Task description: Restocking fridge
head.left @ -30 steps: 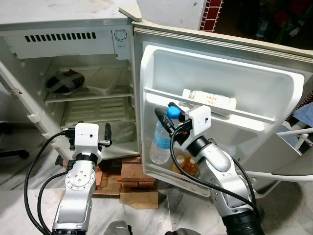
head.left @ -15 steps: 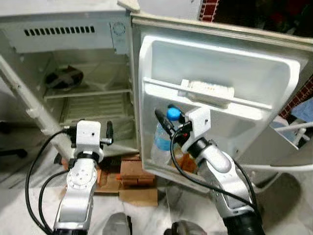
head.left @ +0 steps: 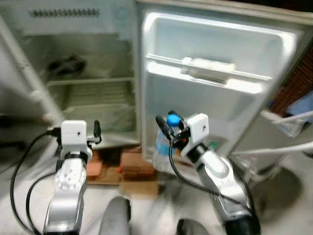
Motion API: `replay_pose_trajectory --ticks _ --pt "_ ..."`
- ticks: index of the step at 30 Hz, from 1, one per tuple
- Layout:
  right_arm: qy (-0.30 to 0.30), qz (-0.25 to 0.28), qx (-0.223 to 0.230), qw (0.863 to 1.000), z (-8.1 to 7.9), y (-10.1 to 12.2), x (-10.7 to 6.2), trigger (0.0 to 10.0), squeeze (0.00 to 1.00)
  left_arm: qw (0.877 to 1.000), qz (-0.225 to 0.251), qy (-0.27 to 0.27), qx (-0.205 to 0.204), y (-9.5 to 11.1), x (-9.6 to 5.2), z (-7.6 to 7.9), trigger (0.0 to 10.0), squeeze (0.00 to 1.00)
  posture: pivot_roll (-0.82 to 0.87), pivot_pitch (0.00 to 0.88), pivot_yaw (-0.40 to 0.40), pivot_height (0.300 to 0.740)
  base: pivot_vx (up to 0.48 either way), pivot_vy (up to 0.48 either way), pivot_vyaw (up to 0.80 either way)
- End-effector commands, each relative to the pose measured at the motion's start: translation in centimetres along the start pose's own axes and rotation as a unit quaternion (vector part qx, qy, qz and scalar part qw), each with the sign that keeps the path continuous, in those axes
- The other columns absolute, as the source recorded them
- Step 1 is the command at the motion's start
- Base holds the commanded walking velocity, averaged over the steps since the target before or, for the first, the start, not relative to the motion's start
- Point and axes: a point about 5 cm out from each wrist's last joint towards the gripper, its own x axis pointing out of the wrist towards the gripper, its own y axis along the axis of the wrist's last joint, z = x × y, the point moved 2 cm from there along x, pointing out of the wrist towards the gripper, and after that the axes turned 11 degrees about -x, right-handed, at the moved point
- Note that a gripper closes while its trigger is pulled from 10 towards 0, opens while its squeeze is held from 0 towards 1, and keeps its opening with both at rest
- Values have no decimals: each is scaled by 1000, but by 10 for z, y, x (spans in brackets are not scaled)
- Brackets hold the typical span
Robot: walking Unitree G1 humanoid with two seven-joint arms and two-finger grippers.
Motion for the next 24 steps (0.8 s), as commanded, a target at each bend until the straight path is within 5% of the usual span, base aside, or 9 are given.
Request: replay_pose_trajectory --ticks 1,24 --pt "-12 0 -7 1000 3 -2 -1 10000 0 1000 -2 -2 3 1 1 1 10000 0 125 75 5 631 0 0 0" --pt "-13 5 -2 1000 -10 -8 2 10000 0 999 7 30 8 2 -3 -9 10000 0 140 81 -3 591 0 0 0"
